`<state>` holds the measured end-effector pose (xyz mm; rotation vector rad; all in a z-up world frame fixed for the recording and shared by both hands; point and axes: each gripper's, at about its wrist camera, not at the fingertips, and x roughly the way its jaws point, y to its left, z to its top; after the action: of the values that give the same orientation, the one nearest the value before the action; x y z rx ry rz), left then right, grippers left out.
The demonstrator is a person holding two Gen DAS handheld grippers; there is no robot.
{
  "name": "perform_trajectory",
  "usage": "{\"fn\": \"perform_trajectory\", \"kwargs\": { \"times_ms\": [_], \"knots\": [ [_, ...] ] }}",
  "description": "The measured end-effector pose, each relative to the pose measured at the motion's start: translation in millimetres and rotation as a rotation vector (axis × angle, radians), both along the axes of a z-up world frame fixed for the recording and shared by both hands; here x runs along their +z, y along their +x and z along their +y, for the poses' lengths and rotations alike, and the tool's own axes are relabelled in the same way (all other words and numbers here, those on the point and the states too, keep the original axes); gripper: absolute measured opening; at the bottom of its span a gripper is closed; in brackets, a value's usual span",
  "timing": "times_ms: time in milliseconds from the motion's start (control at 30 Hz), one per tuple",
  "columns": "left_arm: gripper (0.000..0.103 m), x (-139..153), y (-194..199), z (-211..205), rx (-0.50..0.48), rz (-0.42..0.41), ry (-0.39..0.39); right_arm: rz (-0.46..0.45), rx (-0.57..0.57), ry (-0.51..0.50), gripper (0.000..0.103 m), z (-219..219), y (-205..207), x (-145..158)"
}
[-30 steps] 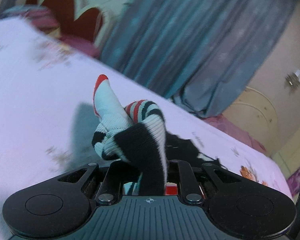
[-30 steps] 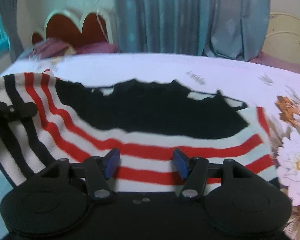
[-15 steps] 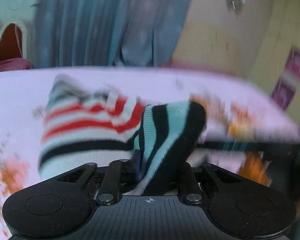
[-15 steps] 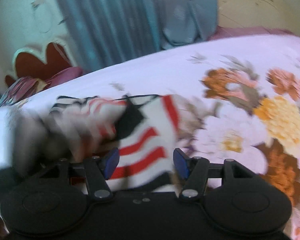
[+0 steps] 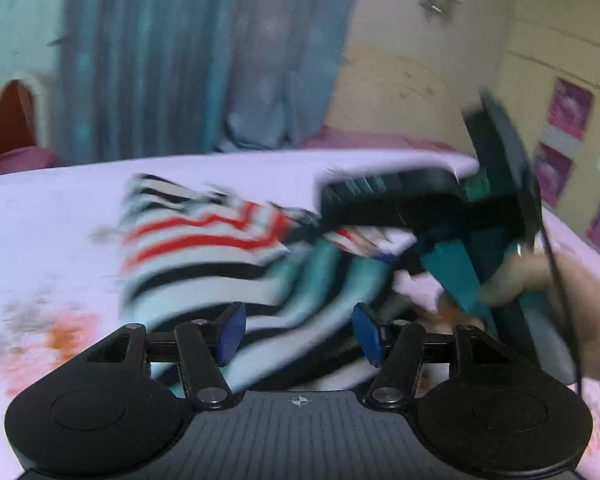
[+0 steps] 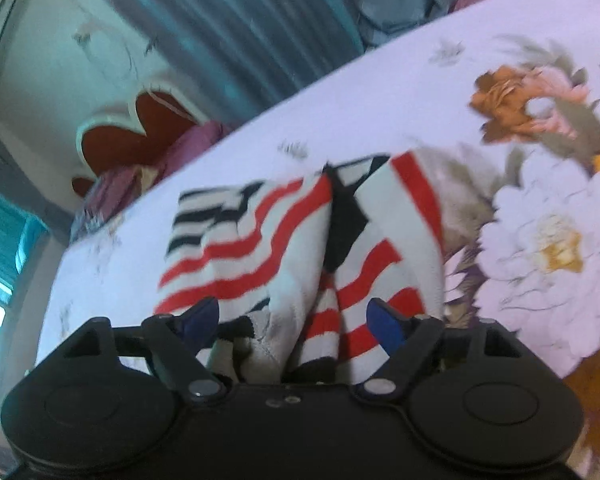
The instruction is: Fold small clothes
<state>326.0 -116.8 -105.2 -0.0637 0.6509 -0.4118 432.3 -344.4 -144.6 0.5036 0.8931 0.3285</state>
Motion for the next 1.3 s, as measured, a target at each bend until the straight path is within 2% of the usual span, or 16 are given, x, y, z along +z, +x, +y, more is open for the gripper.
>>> {"fn": "perform_trajectory", "kwargs": {
  "times_ms": [67,200,233,300,433,533,600,733,800,900,967,1067,1167,1300],
  "knots": [
    [0.059,6.7,0.4,22.6,0.067,-0.019,0.010,0.028,0.022,0.012,0.056,7.9,5.5,-6.6],
    [0.059,8.3,13.9,60.2,0.189,-0.020,0.040,0.048,0.040,-0.026,0.040,20.7,8.6,-11.3],
    [0.059,6.0,19.4,67.3,0.216,-0.011,0.043,0.045,0.043,-0.026,0.030,21.0,8.1,-11.6],
    [0.059,1.7,26.2,73.4,0.248,0.006,0.038,0.010,0.048,-0.031,0.025,21.6,4.6,-6.7],
    [0.059,-7.5,33.3,67.4,0.252,0.035,0.016,-0.189,0.045,-0.180,0.022,27.2,-20.8,26.6],
    [0.059,-12.5,35.9,49.7,0.210,0.036,-0.001,-0.292,0.026,-0.287,0.021,22.1,-37.4,41.0],
    [0.059,-17.7,33.7,38.2,0.182,0.040,0.001,-0.326,0.018,-0.368,0.022,16.3,-45.7,39.1],
    [0.059,-41.9,36.5,16.0,0.144,0.110,0.024,-0.149,-0.021,-0.305,0.022,-7.8,-27.4,1.0],
    [0.059,-49.5,34.0,11.1,0.138,0.113,0.046,-0.143,-0.036,-0.307,0.022,-12.1,-29.4,-3.9],
    [0.059,-49.2,33.1,12.2,0.135,0.120,0.039,-0.154,-0.046,-0.323,0.020,-14.1,-38.9,0.0],
    [0.059,-48.0,38.9,14.8,0.123,0.118,0.048,-0.126,-0.040,-0.276,0.028,-20.9,-42.9,2.7],
    [0.059,-48.2,41.6,16.7,0.122,0.128,0.044,-0.117,-0.051,-0.222,0.032,-32.9,-51.8,11.4],
    [0.059,-49.6,43.0,15.5,0.122,0.126,0.045,-0.084,-0.043,-0.188,0.036,-37.6,-68.2,6.8],
    [0.059,-50.7,42.5,13.6,0.102,0.122,0.059,-0.032,-0.013,-0.206,0.031,-32.8,-83.8,-7.7]
  ]
}}
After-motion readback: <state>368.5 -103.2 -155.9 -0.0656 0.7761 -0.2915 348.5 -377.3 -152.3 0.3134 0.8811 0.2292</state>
